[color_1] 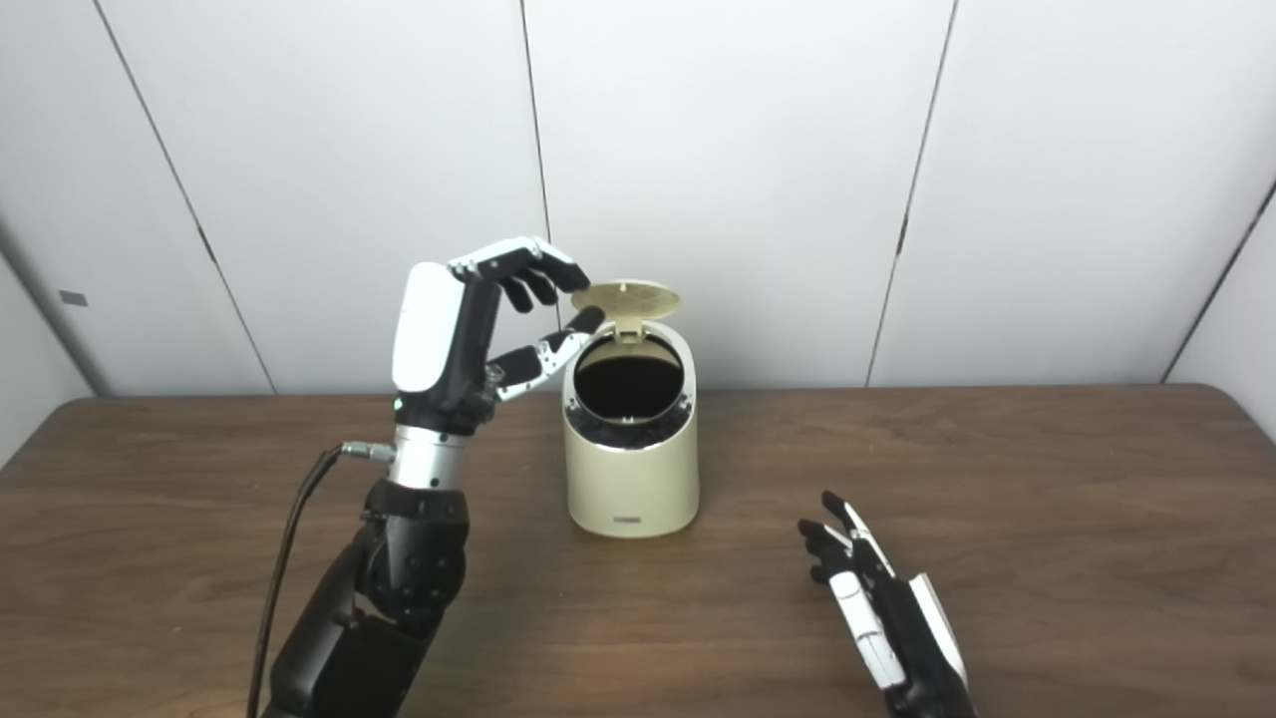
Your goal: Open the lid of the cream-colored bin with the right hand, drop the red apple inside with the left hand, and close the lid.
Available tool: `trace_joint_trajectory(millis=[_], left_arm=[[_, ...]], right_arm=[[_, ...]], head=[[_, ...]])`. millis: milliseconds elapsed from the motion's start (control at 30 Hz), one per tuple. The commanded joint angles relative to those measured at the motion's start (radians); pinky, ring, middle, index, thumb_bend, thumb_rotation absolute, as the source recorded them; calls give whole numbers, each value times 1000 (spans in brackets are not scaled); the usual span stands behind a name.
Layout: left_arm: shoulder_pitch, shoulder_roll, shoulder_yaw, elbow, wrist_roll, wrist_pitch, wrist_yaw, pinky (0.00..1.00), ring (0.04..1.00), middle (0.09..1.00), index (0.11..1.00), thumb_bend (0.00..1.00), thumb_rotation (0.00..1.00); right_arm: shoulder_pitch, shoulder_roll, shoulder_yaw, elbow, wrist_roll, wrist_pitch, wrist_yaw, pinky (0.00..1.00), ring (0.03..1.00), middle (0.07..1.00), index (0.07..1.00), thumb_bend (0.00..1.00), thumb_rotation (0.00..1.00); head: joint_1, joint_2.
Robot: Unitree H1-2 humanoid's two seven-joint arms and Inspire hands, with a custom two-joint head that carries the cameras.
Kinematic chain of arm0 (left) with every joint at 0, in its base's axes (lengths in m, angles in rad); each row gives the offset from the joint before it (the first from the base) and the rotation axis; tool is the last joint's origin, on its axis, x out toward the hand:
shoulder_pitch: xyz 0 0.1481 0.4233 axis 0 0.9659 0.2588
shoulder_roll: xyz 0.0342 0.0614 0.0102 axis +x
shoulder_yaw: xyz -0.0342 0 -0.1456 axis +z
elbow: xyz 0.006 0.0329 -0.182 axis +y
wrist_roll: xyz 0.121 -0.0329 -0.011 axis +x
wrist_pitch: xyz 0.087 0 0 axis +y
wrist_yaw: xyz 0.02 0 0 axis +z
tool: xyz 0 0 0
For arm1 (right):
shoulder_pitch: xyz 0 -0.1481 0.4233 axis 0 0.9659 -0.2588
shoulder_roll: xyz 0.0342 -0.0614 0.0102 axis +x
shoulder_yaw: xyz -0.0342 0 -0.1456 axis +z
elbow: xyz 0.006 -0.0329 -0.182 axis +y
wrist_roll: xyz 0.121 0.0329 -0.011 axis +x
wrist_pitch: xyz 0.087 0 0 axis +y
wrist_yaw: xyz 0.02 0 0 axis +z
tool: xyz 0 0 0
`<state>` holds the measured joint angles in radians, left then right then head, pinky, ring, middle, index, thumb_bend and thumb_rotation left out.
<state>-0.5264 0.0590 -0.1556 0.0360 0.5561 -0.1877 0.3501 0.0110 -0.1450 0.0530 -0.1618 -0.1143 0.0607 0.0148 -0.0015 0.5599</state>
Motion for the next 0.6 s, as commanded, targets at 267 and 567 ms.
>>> trace_joint_trajectory(millis=[267, 567], left_arm=[[236, -25, 136, -358, -241, 302, -205, 390, 473, 550, 497, 495, 79], [509, -4, 155, -441, -408, 402, -340, 778, 804, 849, 893, 502, 811]], right_arm=[[-167, -22, 12, -83, -85, 38, 16, 783, 897, 903, 916, 537, 1000], [-340, -28, 13, -47, -195, 64, 9, 876, 916, 918, 886, 554, 883]], head=[[4, 15], [-6, 27]])
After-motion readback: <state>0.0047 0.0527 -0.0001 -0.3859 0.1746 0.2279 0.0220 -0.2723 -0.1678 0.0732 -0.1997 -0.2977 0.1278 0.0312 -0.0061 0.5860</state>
